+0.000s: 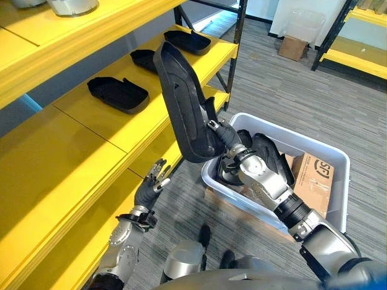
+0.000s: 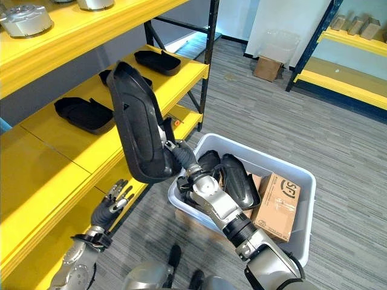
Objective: Move parts from the plastic box to the shelf.
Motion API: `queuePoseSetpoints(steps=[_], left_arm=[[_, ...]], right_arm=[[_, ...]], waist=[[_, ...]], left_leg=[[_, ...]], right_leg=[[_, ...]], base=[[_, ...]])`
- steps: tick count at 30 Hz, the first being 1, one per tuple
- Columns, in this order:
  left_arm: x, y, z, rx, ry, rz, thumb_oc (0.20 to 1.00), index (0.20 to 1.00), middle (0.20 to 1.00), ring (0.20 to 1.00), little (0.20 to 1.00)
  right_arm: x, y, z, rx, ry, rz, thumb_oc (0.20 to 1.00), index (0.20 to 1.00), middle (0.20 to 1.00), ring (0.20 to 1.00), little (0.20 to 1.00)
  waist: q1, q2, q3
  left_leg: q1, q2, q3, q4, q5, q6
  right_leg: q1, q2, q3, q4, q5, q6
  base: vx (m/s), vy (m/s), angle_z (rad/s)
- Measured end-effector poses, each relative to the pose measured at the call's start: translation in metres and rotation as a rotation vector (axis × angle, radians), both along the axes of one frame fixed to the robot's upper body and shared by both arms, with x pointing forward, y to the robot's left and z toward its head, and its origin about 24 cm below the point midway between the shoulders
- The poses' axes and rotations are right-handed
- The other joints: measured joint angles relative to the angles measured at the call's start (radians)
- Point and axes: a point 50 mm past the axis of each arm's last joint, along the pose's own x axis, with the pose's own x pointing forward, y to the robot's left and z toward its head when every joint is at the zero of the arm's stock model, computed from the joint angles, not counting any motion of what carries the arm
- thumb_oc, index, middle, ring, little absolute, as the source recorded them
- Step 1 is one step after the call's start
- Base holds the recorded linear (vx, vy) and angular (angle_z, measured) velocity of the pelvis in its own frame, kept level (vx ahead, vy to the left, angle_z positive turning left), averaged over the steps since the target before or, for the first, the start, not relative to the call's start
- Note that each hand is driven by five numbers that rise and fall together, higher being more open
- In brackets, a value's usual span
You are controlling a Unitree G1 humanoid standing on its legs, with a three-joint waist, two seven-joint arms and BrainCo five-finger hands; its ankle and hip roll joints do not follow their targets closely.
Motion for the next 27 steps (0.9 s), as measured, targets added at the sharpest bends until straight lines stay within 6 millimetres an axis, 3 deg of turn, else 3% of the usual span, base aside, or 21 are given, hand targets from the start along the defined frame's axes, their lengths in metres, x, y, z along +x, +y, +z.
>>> queuePoseSetpoints(steps=[3, 9, 11, 12, 13, 16, 18, 19, 20, 21, 22, 23, 24, 25, 26, 27], left_arm=[[0.004, 0.004, 0.002, 0.020, -0.005, -0.032, 1.000, 1.000, 1.000, 1.000, 1.000], [0.006, 0.004, 0.003, 0.020, -0.013, -0.033, 1.000, 1.000, 1.000, 1.000, 1.000], [0.020, -0.005, 0.004, 0.017, -0.033, -0.096, 1.000, 1.000, 1.000, 1.000, 1.000], [0.029, -0.012, 0.009, 0.019, -0.059, -0.125, 1.000, 1.000, 1.000, 1.000, 1.000], [0.032, -0.016, 0.012, 0.007, -0.076, -0.142, 1.000, 1.000, 1.000, 1.000, 1.000], [0.035, -0.026, 0.013, 0.016, -0.074, -0.195, 1.000, 1.000, 1.000, 1.000, 1.000], [0.033, -0.035, 0.010, 0.032, -0.057, -0.253, 1.000, 1.000, 1.000, 1.000, 1.000], [0.031, -0.040, 0.008, 0.026, -0.044, -0.273, 1.000, 1.000, 1.000, 1.000, 1.000], [0.028, -0.044, 0.005, 0.011, -0.035, -0.275, 1.000, 1.000, 1.000, 1.000, 1.000], [0.029, -0.046, 0.005, 0.001, -0.034, -0.271, 1.000, 1.000, 1.000, 1.000, 1.000], [0.031, -0.044, 0.008, 0.003, -0.045, -0.265, 1.000, 1.000, 1.000, 1.000, 1.000], [0.036, -0.037, 0.013, 0.026, -0.063, -0.259, 1.000, 1.000, 1.000, 1.000, 1.000], [0.041, -0.039, 0.011, 0.018, -0.052, -0.242, 1.000, 1.000, 1.000, 1.000, 1.000], [0.041, -0.036, 0.011, 0.024, -0.052, -0.237, 1.000, 1.000, 1.000, 1.000, 1.000], [0.041, -0.035, 0.011, 0.020, -0.049, -0.230, 1.000, 1.000, 1.000, 1.000, 1.000], [0.041, -0.037, 0.011, 0.007, -0.048, -0.226, 1.000, 1.000, 1.000, 1.000, 1.000]], right_arm=[[0.004, -0.020, -0.003, -0.055, 0.003, -0.026, 0.200, 0.200, 0.200, 0.200, 0.200], [0.001, -0.014, -0.008, -0.050, 0.021, 0.005, 0.200, 0.200, 0.200, 0.200, 0.200], [-0.008, -0.020, -0.016, -0.048, 0.043, -0.028, 0.200, 0.200, 0.200, 0.200, 0.200], [-0.010, -0.027, -0.020, -0.065, 0.052, -0.045, 0.200, 0.200, 0.200, 0.200, 0.200], [-0.008, -0.032, -0.020, -0.078, 0.056, -0.062, 0.200, 0.200, 0.200, 0.200, 0.200], [-0.002, -0.034, -0.014, -0.094, 0.041, -0.074, 0.200, 0.200, 0.200, 0.200, 0.200], [-0.001, -0.033, -0.014, -0.102, 0.053, -0.060, 0.200, 0.200, 0.200, 0.200, 0.200], [-0.001, -0.036, -0.015, -0.112, 0.057, -0.051, 0.200, 0.200, 0.200, 0.200, 0.200], [-0.001, -0.040, -0.016, -0.132, 0.062, -0.048, 0.200, 0.200, 0.200, 0.200, 0.200], [0.000, -0.046, -0.016, -0.150, 0.062, -0.057, 0.200, 0.200, 0.200, 0.200, 0.200], [0.000, -0.045, -0.015, -0.147, 0.062, -0.056, 0.200, 0.200, 0.200, 0.200, 0.200], [0.002, -0.038, -0.012, -0.135, 0.059, -0.043, 0.200, 0.200, 0.200, 0.200, 0.200], [0.003, -0.037, -0.012, -0.141, 0.064, -0.043, 0.200, 0.200, 0.200, 0.200, 0.200], [0.002, -0.036, -0.014, -0.150, 0.077, -0.037, 0.200, 0.200, 0.200, 0.200, 0.200], [0.001, -0.037, -0.015, -0.159, 0.088, -0.031, 0.200, 0.200, 0.200, 0.200, 0.200], [0.002, -0.041, -0.015, -0.169, 0.094, -0.021, 0.200, 0.200, 0.200, 0.200, 0.200]], waist=[[0.010, 0.008, -0.007], [0.008, 0.019, -0.013], [-0.039, -0.011, -0.014], [-0.064, -0.021, -0.013], [-0.074, -0.020, -0.015], [-0.076, -0.007, -0.014], [-0.080, -0.007, -0.014], [-0.092, 0.003, -0.013], [-0.102, 0.031, -0.014], [-0.099, 0.052, -0.008], [-0.097, 0.055, -0.010], [-0.092, 0.015, -0.008], [-0.089, 0.033, -0.002], [-0.096, 0.037, -0.003], [-0.104, 0.047, 0.000], [-0.111, 0.054, 0.000]], left_leg=[[-0.026, 0.008, 0.009, -0.011, -0.016, -0.009], [-0.058, 0.023, 0.042, 0.004, -0.022, -0.010], [-0.065, 0.045, 0.310, 0.013, -0.122, -0.046], [-0.075, 0.063, 0.422, 0.070, -0.117, -0.035], [-0.080, 0.091, 0.476, 0.131, -0.118, -0.038], [-0.046, 0.161, 0.437, 0.190, -0.113, -0.044], [0.025, 0.198, 0.423, 0.131, -0.076, -0.080], [0.052, 0.210, 0.409, 0.103, -0.003, -0.053], [0.071, 0.238, 0.397, 0.104, 0.148, -0.014], [0.090, 0.227, 0.348, 0.086, 0.147, -0.018], [0.088, 0.215, 0.328, 0.062, 0.153, -0.026], [0.067, 0.173, 0.316, 0.053, 0.158, -0.046], [0.047, 0.183, 0.310, 0.075, 0.107, -0.077], [0.034, 0.227, 0.355, 0.108, 0.060, -0.107], [0.038, 0.278, 0.398, 0.117, 0.042, -0.129], [0.049, 0.299, 0.415, 0.105, 0.034, -0.136]], right_leg=[[0.005, -0.001, -0.041, -0.063, 0.031, -0.034], [0.004, 0.009, -0.075, -0.078, 0.035, -0.037], [0.037, -0.058, -0.213, -0.132, 0.042, -0.043], [0.057, -0.089, -0.279, -0.146, 0.042, -0.045], [0.065, -0.107, -0.317, -0.150, 0.042, -0.045], [0.068, -0.149, -0.330, -0.134, 0.042, -0.045], [0.078, -0.194, -0.329, -0.110, 0.042, -0.044], [0.077, -0.219, -0.330, -0.079, 0.042, -0.044], [0.070, -0.232, -0.328, -0.031, 0.039, -0.039], [0.016, -0.254, -0.305, 0.054, 0.007, 0.009], [-0.001, -0.244, -0.264, -0.029, 0.015, 0.061], [-0.013, -0.277, -0.250, -0.130, 0.135, 0.060], [-0.003, -0.288, -0.277, -0.153, 0.172, 0.058], [0.006, -0.288, -0.302, -0.173, 0.184, 0.076], [0.016, -0.294, -0.324, -0.174, 0.192, 0.087], [0.017, -0.318, -0.339, -0.159, 0.196, 0.103]], base=[[-0.02, -0.101, 0.59], [-0.07, -0.085, 0.21], [-0.04, -0.002, 1.55], [-0.03, 0.052, 1.95], [-0.07, 0.087, 1.42], [-0.05, 0.185, 0.56], [-0.05, 0.261, 0.17], [0.00, 0.319, 0.18], [-0.04, 0.372, 0.02], [-0.07, 0.394, -0.03], [-0.06, 0.404, -0.02], [-0.11, 0.443, 0.23], [-0.15, 0.543, 0.37], [-0.19, 0.571, 0.51], [-0.16, 0.536, 0.60], [-0.10, 0.434, 0.58]])
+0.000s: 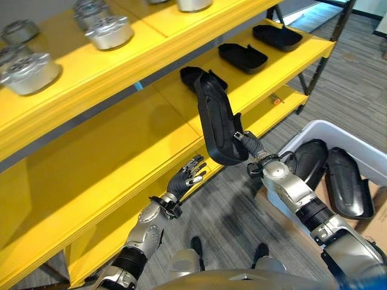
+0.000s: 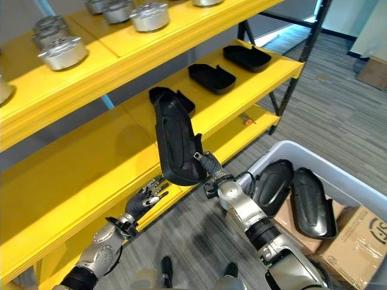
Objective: Move parts from the plastic box to the shelf.
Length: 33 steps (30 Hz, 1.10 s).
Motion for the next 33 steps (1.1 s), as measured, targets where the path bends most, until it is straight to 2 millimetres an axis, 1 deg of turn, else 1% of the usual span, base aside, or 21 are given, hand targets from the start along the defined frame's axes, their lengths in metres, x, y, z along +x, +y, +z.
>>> queuePoseSetpoints(steps=[1, 2, 3, 4, 5, 7, 9, 10, 11, 12, 14, 16, 19, 20, 22, 26, 28, 30, 31, 32, 33], left_arm=[[-0.001, -0.004, 0.000, -0.002, -0.002, -0.012, 1.000, 1.000, 1.000, 1.000, 1.000], [-0.002, -0.008, 0.000, -0.011, -0.004, -0.015, 1.000, 1.000, 1.000, 1.000, 1.000], [0.003, -0.005, 0.006, -0.006, -0.027, 0.010, 1.000, 1.000, 1.000, 1.000, 1.000], [0.004, -0.003, 0.007, 0.003, -0.030, 0.014, 1.000, 1.000, 1.000, 1.000, 1.000], [0.004, 0.001, 0.006, 0.021, -0.026, 0.022, 1.000, 1.000, 1.000, 1.000, 1.000], [0.005, 0.004, 0.005, 0.040, -0.017, 0.043, 1.000, 1.000, 1.000, 1.000, 1.000], [0.005, 0.013, 0.006, 0.073, -0.019, 0.043, 1.000, 1.000, 1.000, 1.000, 1.000], [0.005, 0.018, 0.007, 0.094, -0.020, 0.045, 1.000, 1.000, 1.000, 1.000, 1.000], [0.007, 0.030, 0.010, 0.137, -0.028, 0.050, 1.000, 1.000, 1.000, 1.000, 1.000], [0.002, 0.041, 0.008, 0.175, -0.014, 0.058, 1.000, 1.000, 1.000, 1.000, 1.000], [-0.001, 0.045, 0.006, 0.201, -0.007, 0.052, 1.000, 1.000, 1.000, 1.000, 1.000], [-0.004, 0.046, 0.003, 0.202, 0.005, 0.054, 1.000, 1.000, 1.000, 1.000, 1.000], [-0.005, 0.039, 0.005, 0.191, -0.009, 0.038, 1.000, 1.000, 1.000, 1.000, 1.000], [-0.003, 0.038, 0.007, 0.187, -0.017, 0.040, 1.000, 1.000, 1.000, 1.000, 1.000], [0.008, 0.035, 0.017, 0.178, -0.070, 0.039, 1.000, 1.000, 1.000, 1.000, 1.000], [0.024, 0.032, 0.034, 0.181, -0.140, 0.030, 1.000, 1.000, 1.000, 1.000, 1.000], [0.018, 0.034, 0.028, 0.198, -0.116, 0.025, 1.000, 1.000, 1.000, 1.000, 1.000], [0.011, 0.036, 0.021, 0.200, -0.087, 0.028, 1.000, 1.000, 1.000, 1.000, 1.000], [0.010, 0.035, 0.020, 0.202, -0.083, 0.023, 1.000, 1.000, 1.000, 1.000, 1.000], [0.011, 0.034, 0.021, 0.206, -0.089, 0.012, 1.000, 1.000, 1.000, 1.000, 1.000], [0.014, 0.032, 0.024, 0.205, -0.099, 0.007, 1.000, 1.000, 1.000, 1.000, 1.000]], right_arm=[[0.001, -0.005, 0.001, -0.016, -0.002, 0.000, 0.200, 0.200, 0.200, 0.200, 0.200], [0.002, -0.013, 0.002, -0.041, -0.008, -0.008, 0.200, 0.200, 0.200, 0.200, 0.200], [0.004, -0.018, 0.002, -0.037, -0.005, -0.037, 0.200, 0.200, 0.200, 0.200, 0.200], [0.004, -0.015, 0.000, -0.032, 0.004, -0.034, 0.200, 0.200, 0.200, 0.200, 0.200], [0.004, -0.009, -0.003, -0.017, 0.024, -0.026, 0.200, 0.200, 0.200, 0.200, 0.200], [0.005, -0.001, -0.006, -0.004, 0.048, -0.024, 0.200, 0.200, 0.200, 0.200, 0.200], [0.004, 0.008, -0.007, 0.021, 0.055, -0.013, 0.200, 0.200, 0.200, 0.200, 0.200], [0.003, 0.014, -0.007, 0.038, 0.058, -0.004, 0.200, 0.200, 0.200, 0.200, 0.200], [0.002, 0.021, -0.007, 0.058, 0.061, 0.010, 0.200, 0.200, 0.200, 0.200, 0.200], [0.000, 0.029, -0.008, 0.071, 0.066, 0.025, 0.200, 0.200, 0.200, 0.200, 0.200], [0.000, 0.033, -0.007, 0.082, 0.061, 0.034, 0.200, 0.200, 0.200, 0.200, 0.200], [-0.001, 0.035, -0.007, 0.071, 0.055, 0.039, 0.200, 0.200, 0.200, 0.200, 0.200], [0.000, 0.035, -0.006, 0.065, 0.047, 0.033, 0.200, 0.200, 0.200, 0.200, 0.200], [0.002, 0.034, -0.004, 0.060, 0.044, 0.027, 0.200, 0.200, 0.200, 0.200, 0.200], [0.012, 0.031, 0.006, 0.019, 0.007, 0.022, 0.200, 0.200, 0.200, 0.200, 0.200], [0.029, 0.020, 0.028, -0.037, -0.075, -0.020, 0.200, 0.200, 0.200, 0.200, 0.200], [0.032, 0.016, 0.033, -0.023, -0.090, -0.040, 0.200, 0.200, 0.200, 0.200, 0.200], [0.033, 0.014, 0.030, -0.026, -0.081, -0.046, 0.200, 0.200, 0.200, 0.200, 0.200], [0.034, 0.012, 0.030, -0.027, -0.083, -0.053, 0.200, 0.200, 0.200, 0.200, 0.200], [0.035, 0.008, 0.031, -0.035, -0.090, -0.063, 0.200, 0.200, 0.200, 0.200, 0.200], [0.038, 0.003, 0.035, -0.045, -0.101, -0.074, 0.200, 0.200, 0.200, 0.200, 0.200]], waist=[[-0.005, 0.014, -0.002], [-0.014, 0.053, -0.013], [0.011, 0.036, 0.012], [0.024, 0.020, 0.020], [0.035, -0.003, 0.026], [0.050, -0.031, 0.038], [0.071, -0.050, 0.044], [0.072, -0.060, 0.045], [0.076, -0.087, 0.049], [0.100, -0.115, 0.052], [0.118, -0.135, 0.052], [0.125, -0.145, 0.053], [0.122, -0.149, 0.058], [0.122, -0.156, 0.063], [0.127, -0.172, 0.082], [0.142, -0.200, 0.143], [0.170, -0.209, 0.170], [0.178, -0.205, 0.172], [0.174, -0.189, 0.179], [0.167, -0.186, 0.179], [0.160, -0.186, 0.179]], left_leg=[[0.029, -0.008, -0.002, -0.033, 0.004, 0.003], [0.037, -0.007, -0.013, -0.038, -0.006, 0.000], [0.035, -0.053, -0.009, -0.044, -0.079, 0.006], [0.024, -0.073, -0.010, -0.032, -0.087, 0.019], [0.002, -0.108, -0.028, -0.020, -0.093, 0.038], [-0.014, -0.165, -0.050, -0.015, -0.107, 0.082], [-0.021, -0.181, -0.055, -0.014, -0.117, 0.088], [-0.025, -0.185, -0.054, -0.014, -0.120, 0.092], [-0.027, -0.191, -0.057, -0.016, -0.112, 0.103], [-0.028, -0.199, -0.073, -0.008, -0.110, 0.105], [-0.028, -0.202, -0.083, -0.010, -0.109, 0.106], [-0.031, -0.196, -0.090, -0.015, -0.105, 0.106], [-0.047, -0.182, -0.100, -0.009, -0.103, 0.097], [-0.060, -0.184, -0.108, -0.006, -0.091, 0.098], [-0.121, -0.172, -0.127, 0.051, -0.117, 0.093], [-0.201, -0.160, -0.165, 0.155, -0.157, 0.099], [-0.179, -0.154, -0.158, 0.173, -0.180, 0.125], [-0.123, -0.158, -0.163, 0.139, -0.179, 0.146], [-0.102, -0.157, -0.182, 0.107, -0.169, 0.150], [-0.088, -0.159, -0.213, 0.068, -0.146, 0.150], [-0.084, -0.167, -0.239, 0.034, -0.118, 0.153]], right_leg=[[-0.006, -0.020, -0.004, 0.019, 0.000, 0.023], [-0.010, -0.019, -0.004, 0.026, 0.007, 0.058], [-0.025, -0.061, 0.013, 0.033, 0.024, 0.089], [-0.030, -0.070, 0.040, 0.034, 0.021, 0.086], [-0.034, -0.084, 0.081, 0.033, 0.020, 0.067], [-0.013, -0.144, 0.071, 0.043, 0.031, 0.078], [0.005, -0.158, 0.081, 0.028, 0.003, 0.083], [0.024, -0.155, 0.084, 0.009, -0.012, 0.096], [0.056, -0.145, 0.096, -0.015, -0.030, 0.095], [0.080, -0.141, 0.122, -0.018, -0.034, 0.087], [0.084, -0.140, 0.122, -0.011, -0.029, 0.081], [0.084, -0.137, 0.105, 0.001, 0.006, 0.119], [0.075, -0.124, 0.075, 0.008, 0.024, 0.136], [0.072, -0.119, 0.068, 0.010, 0.027, 0.134], [0.052, -0.109, 0.041, 0.010, 0.026, 0.131], [0.041, -0.092, 0.040, 0.024, 0.037, 0.104], [0.001, -0.107, 0.046, 0.126, 0.096, 0.047], [-0.027, -0.119, 0.066, 0.206, 0.109, 0.053], [-0.036, -0.078, 0.122, 0.224, 0.043, 0.087], [-0.047, -0.007, 0.183, 0.195, 0.001, 0.109], [-0.073, 0.048, 0.230, 0.169, -0.027, 0.106]], base=[[-0.10, 0.418, 0.60], [-0.09, 0.416, 0.50], [-0.15, 0.538, 0.37], [-0.12, 0.484, 0.38], [-0.07, 0.418, 0.61], [0.05, 0.251, 0.73], [0.08, 0.158, 0.48], [0.09, 0.140, 1.07], [0.09, 0.180, 1.30], [0.07, 0.201, 1.14], [0.00, 0.094, 0.29], [-0.06, 0.061, 0.08], [-0.10, 0.091, 0.10], [-0.16, 0.132, 0.16], [-0.14, 0.107, 0.26], [-0.04, 0.126, 0.27], [0.14, 0.223, -0.10], [0.15, 0.009, -0.18], [0.14, -0.074, 0.19], [0.18, -0.133, 0.50], [0.18, -0.195, 0.79]])
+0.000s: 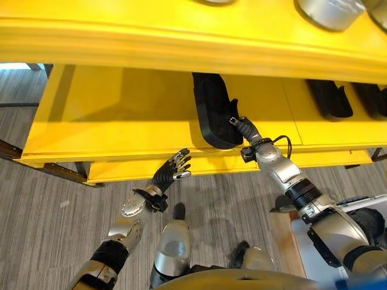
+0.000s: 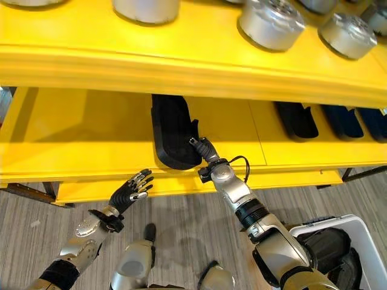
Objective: Move parts from the plastic box to the shelf.
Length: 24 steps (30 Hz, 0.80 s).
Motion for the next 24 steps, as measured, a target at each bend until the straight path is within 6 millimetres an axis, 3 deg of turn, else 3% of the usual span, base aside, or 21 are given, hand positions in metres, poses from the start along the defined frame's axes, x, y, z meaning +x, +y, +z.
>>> queuePoseSetpoints(steps=[1, 5, 9, 10, 11, 13, 17, 20, 21, 22, 24], left_arm=[[0.001, 0.000, 0.001, 0.000, -0.004, -0.001, 1.000, 1.000, 1.000, 1.000, 1.000], [-0.001, -0.007, -0.002, -0.002, 0.011, -0.022, 1.000, 1.000, 1.000, 1.000, 1.000], [-0.003, -0.003, 0.000, 0.018, 0.013, -0.001, 1.000, 1.000, 1.000, 1.000, 1.000], [-0.003, -0.005, 0.002, 0.009, 0.012, -0.007, 1.000, 1.000, 1.000, 1.000, 1.000], [-0.002, -0.007, 0.003, -0.010, 0.012, 0.001, 1.000, 1.000, 1.000, 1.000, 1.000], [-0.006, -0.010, -0.001, -0.030, 0.033, 0.001, 1.000, 1.000, 1.000, 1.000, 1.000], [-0.005, -0.010, -0.001, -0.027, 0.037, 0.017, 1.000, 1.000, 1.000, 1.000, 1.000], [0.001, -0.013, 0.004, -0.029, 0.018, 0.004, 1.000, 1.000, 1.000, 1.000, 1.000], [0.006, -0.021, 0.011, -0.037, -0.008, -0.024, 1.000, 1.000, 1.000, 1.000, 1.000], [0.009, -0.027, 0.014, -0.050, -0.021, -0.040, 1.000, 1.000, 1.000, 1.000, 1.000], [0.011, -0.033, 0.018, -0.069, -0.039, -0.052, 1.000, 1.000, 1.000, 1.000, 1.000]], right_arm=[[0.004, -0.004, 0.002, -0.015, -0.002, -0.014, 0.200, 0.200, 0.200, 0.200, 0.200], [0.009, -0.019, -0.008, -0.051, 0.045, -0.069, 0.200, 0.200, 0.200, 0.200, 0.200], [0.012, -0.034, -0.003, -0.057, 0.038, -0.106, 0.200, 0.200, 0.200, 0.200, 0.200], [0.014, -0.037, 0.001, -0.051, 0.026, -0.118, 0.200, 0.200, 0.200, 0.200, 0.200], [0.017, -0.042, 0.009, -0.059, 0.005, -0.131, 0.200, 0.200, 0.200, 0.200, 0.200], [0.019, -0.051, 0.013, -0.081, 0.005, -0.150, 0.200, 0.200, 0.200, 0.200, 0.200], [0.021, -0.090, 0.028, -0.144, -0.022, -0.268, 0.200, 0.200, 0.200, 0.200, 0.200], [0.022, -0.104, 0.037, -0.128, -0.035, -0.336, 0.200, 0.200, 0.200, 0.200, 0.200], [0.022, -0.117, 0.042, -0.153, -0.036, -0.375, 0.200, 0.200, 0.200, 0.200, 0.200], [0.021, -0.122, 0.045, -0.167, -0.038, -0.395, 0.200, 0.200, 0.200, 0.200, 0.200], [0.022, -0.123, 0.046, -0.189, -0.035, -0.399, 0.200, 0.200, 0.200, 0.200, 0.200]], waist=[[-0.025, -0.001, 0.000], [-0.066, 0.029, 0.012], [-0.054, 0.012, 0.001], [-0.051, 0.005, -0.003], [-0.051, 0.022, 0.004], [-0.053, 0.042, 0.006], [-0.075, 0.062, 0.019], [-0.114, 0.074, 0.033], [-0.137, 0.091, 0.045], [-0.139, 0.107, 0.062], [-0.142, 0.115, 0.076]], left_leg=[[0.000, -0.016, -0.032, -0.027, 0.010, 0.003], [0.015, -0.050, -0.088, -0.047, 0.012, 0.003], [0.013, -0.062, -0.089, -0.067, 0.029, 0.005], [-0.004, -0.072, -0.090, -0.067, 0.029, -0.008], [-0.017, -0.063, -0.091, -0.065, 0.028, -0.021], [-0.018, -0.028, -0.083, -0.066, 0.029, -0.049], [-0.012, -0.005, -0.058, -0.087, 0.035, -0.066], [-0.010, 0.042, 0.119, -0.121, 0.021, -0.061], [-0.012, 0.053, 0.189, -0.135, 0.048, -0.056], [-0.016, 0.053, 0.190, -0.135, 0.083, -0.054], [-0.027, 0.039, 0.188, -0.135, 0.085, -0.051]], right_leg=[[-0.019, 0.049, 0.046, -0.058, 0.000, -0.004], [-0.071, 0.049, 0.107, -0.232, 0.087, 0.020], [-0.099, 0.043, 0.066, -0.193, 0.088, 0.019], [-0.101, 0.043, 0.063, -0.196, 0.103, -0.002], [-0.103, 0.055, 0.057, -0.217, 0.142, -0.072], [-0.089, 0.087, 0.038, -0.241, 0.148, -0.087], [-0.065, 0.102, -0.007, -0.244, 0.129, -0.116], [-0.056, 0.088, -0.053, -0.252, 0.125, -0.119], [-0.059, 0.077, -0.089, -0.253, 0.123, -0.116], [-0.063, 0.074, -0.090, -0.240, 0.118, -0.109], [-0.087, 0.057, -0.089, -0.212, 0.106, -0.100]], base=[[0.20, -0.234, 0.80], [0.07, -0.181, 0.65], [-0.07, -0.116, 0.45], [0.00, -0.051, 0.26], [0.02, -0.038, 0.18], [0.01, -0.040, 0.07], [-0.01, -0.011, 0.27], [-0.06, 0.056, 0.58], [-0.09, 0.059, 0.68], [-0.07, 0.053, 0.49], [0.00, 0.048, 0.08]])
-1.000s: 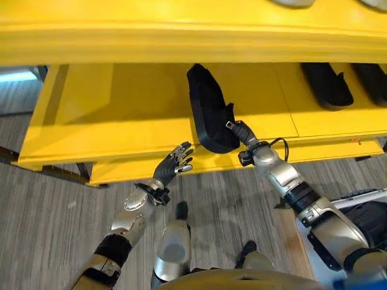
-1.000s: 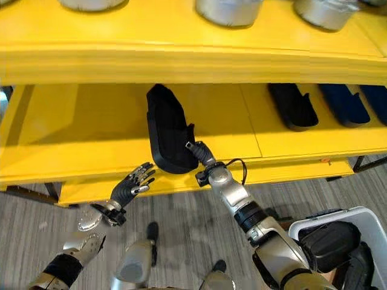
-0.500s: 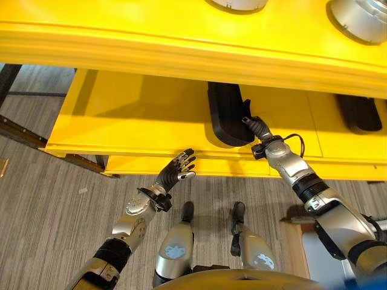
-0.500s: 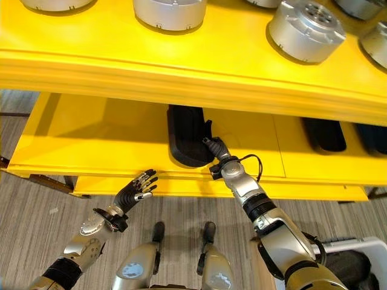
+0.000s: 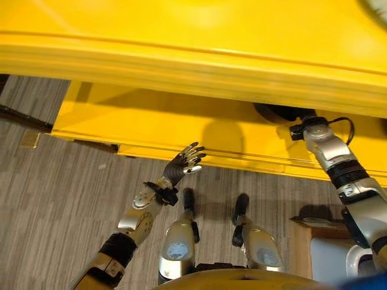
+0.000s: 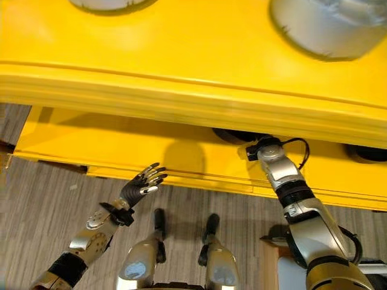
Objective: Move parts from the plastic box to the shelf.
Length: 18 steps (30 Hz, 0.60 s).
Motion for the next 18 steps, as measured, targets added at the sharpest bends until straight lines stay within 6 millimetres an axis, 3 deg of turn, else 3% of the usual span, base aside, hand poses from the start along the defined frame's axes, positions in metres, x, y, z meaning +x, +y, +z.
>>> queuePoseSetpoints(steps=[4, 10, 12, 13, 15, 18], left_arm=[[0.009, -0.004, 0.011, 0.003, -0.041, -0.012, 1.000, 1.000, 1.000, 1.000, 1.000], [0.013, -0.010, 0.016, -0.013, -0.042, -0.015, 1.000, 1.000, 1.000, 1.000, 1.000], [0.012, -0.008, 0.018, -0.036, -0.042, 0.025, 1.000, 1.000, 1.000, 1.000, 1.000], [0.010, -0.011, 0.016, -0.071, -0.027, 0.031, 1.000, 1.000, 1.000, 1.000, 1.000], [0.011, -0.011, 0.017, -0.077, -0.028, 0.042, 1.000, 1.000, 1.000, 1.000, 1.000], [0.014, -0.015, 0.029, -0.109, -0.066, 0.030, 1.000, 1.000, 1.000, 1.000, 1.000]], right_arm=[[0.004, -0.002, 0.017, -0.032, -0.048, -0.006, 0.200, 0.200, 0.200, 0.200, 0.200], [0.009, 0.000, 0.032, -0.047, -0.080, 0.010, 0.200, 0.200, 0.200, 0.200, 0.200], [0.017, 0.005, 0.042, -0.084, -0.076, 0.026, 0.200, 0.200, 0.200, 0.200, 0.200], [0.020, 0.006, 0.051, -0.105, -0.087, 0.038, 0.200, 0.200, 0.200, 0.200, 0.200], [0.020, 0.005, 0.053, -0.115, -0.092, 0.036, 0.200, 0.200, 0.200, 0.200, 0.200], [0.020, -0.006, 0.071, -0.139, -0.129, 0.007, 0.200, 0.200, 0.200, 0.200, 0.200]], waist=[[-0.010, 0.004, 0.037], [-0.009, 0.009, 0.056], [0.018, -0.008, 0.065], [0.036, 0.011, 0.067], [0.003, 0.007, 0.070], [0.006, -0.001, 0.072]], left_leg=[[-0.009, -0.018, 0.003, 0.017, 0.001, 0.009], [-0.023, -0.022, 0.016, 0.058, -0.019, 0.015], [-0.088, -0.027, -0.075, 0.213, -0.083, 0.009], [-0.091, -0.025, -0.141, 0.230, -0.132, -0.010], [-0.090, -0.037, -0.133, 0.207, -0.114, -0.010], [-0.161, -0.035, -0.131, 0.254, -0.116, -0.007]], right_leg=[[-0.034, -0.022, 0.019, 0.061, -0.028, 0.017], [-0.082, -0.037, 0.048, 0.143, -0.065, 0.016], [-0.146, -0.039, 0.125, 0.204, -0.097, -0.002], [-0.156, -0.031, 0.161, 0.218, -0.091, 0.005], [-0.167, -0.043, 0.166, 0.226, -0.084, 0.025], [-0.229, -0.046, 0.166, 0.260, -0.084, 0.023]], base=[[-0.01, 0.014, -0.01], [-0.03, 0.043, -0.10], [-0.08, 0.159, -0.75], [-0.04, 0.095, -0.86], [-0.07, -0.006, -0.24], [-0.12, -0.031, 0.09]])
